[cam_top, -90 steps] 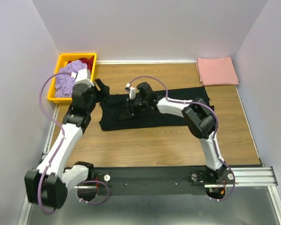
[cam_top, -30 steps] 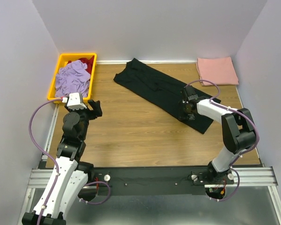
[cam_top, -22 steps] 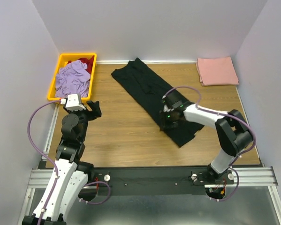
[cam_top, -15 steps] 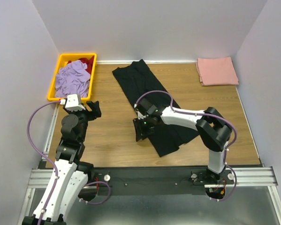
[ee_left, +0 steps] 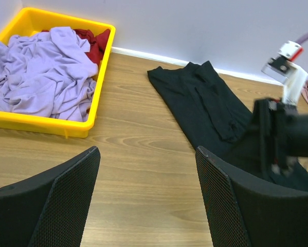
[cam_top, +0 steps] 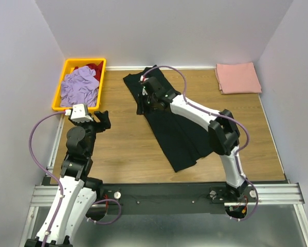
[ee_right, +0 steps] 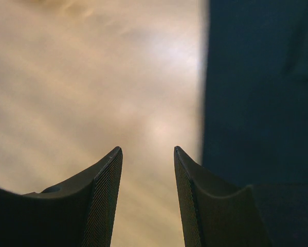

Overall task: Fold and stack the t-shirts
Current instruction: Fold the tshirt

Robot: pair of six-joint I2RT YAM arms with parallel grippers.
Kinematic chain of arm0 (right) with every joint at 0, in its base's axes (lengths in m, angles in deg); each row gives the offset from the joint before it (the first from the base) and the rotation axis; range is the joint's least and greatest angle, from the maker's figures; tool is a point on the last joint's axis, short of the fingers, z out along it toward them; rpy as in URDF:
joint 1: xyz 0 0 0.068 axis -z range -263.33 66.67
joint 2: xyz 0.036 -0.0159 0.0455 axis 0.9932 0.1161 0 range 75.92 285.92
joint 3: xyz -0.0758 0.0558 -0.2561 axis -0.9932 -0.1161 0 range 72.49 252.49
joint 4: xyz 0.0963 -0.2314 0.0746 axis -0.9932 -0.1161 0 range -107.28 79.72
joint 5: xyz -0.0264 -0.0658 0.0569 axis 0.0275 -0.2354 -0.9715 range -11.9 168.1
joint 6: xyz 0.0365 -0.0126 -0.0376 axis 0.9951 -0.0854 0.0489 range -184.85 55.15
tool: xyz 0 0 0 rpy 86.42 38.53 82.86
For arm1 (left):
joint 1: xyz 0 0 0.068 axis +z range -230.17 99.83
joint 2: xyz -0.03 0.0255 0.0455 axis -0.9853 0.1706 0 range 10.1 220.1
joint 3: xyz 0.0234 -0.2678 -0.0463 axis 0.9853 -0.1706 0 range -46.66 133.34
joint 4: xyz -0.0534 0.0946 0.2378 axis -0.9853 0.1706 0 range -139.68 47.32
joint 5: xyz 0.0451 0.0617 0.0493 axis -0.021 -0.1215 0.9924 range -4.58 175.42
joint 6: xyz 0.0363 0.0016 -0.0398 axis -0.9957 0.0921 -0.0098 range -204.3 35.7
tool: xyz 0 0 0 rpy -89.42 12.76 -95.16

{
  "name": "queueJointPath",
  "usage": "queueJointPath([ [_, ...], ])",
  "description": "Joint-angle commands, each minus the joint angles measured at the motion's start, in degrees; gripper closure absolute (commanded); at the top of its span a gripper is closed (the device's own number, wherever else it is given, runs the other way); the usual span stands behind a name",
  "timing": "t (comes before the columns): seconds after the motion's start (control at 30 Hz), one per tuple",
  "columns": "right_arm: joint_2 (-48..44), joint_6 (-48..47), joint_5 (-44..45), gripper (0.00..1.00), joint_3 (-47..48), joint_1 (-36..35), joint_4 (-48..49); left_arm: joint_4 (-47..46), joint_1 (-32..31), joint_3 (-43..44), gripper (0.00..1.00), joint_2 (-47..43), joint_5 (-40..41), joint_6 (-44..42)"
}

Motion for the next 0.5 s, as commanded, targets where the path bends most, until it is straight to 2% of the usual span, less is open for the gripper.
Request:
queueJointPath([
  [0.0,7.45,-2.25,6.08,0.48,5.21,4.83,0.43,0.40,0.13,0.68,0.18,0.32,0.68,0.12],
  [0.23,17.82,-2.95,5.37,0.48,14.35,9.93,2.01,0.22,0.13,0.68,0.18,1.20,0.60,0.12],
  [0.47,22.84,0.21,8.62,0.48,15.07,14.42,2.89,0.05,0.13,0.68,0.18,2.08,0.42,0.12],
])
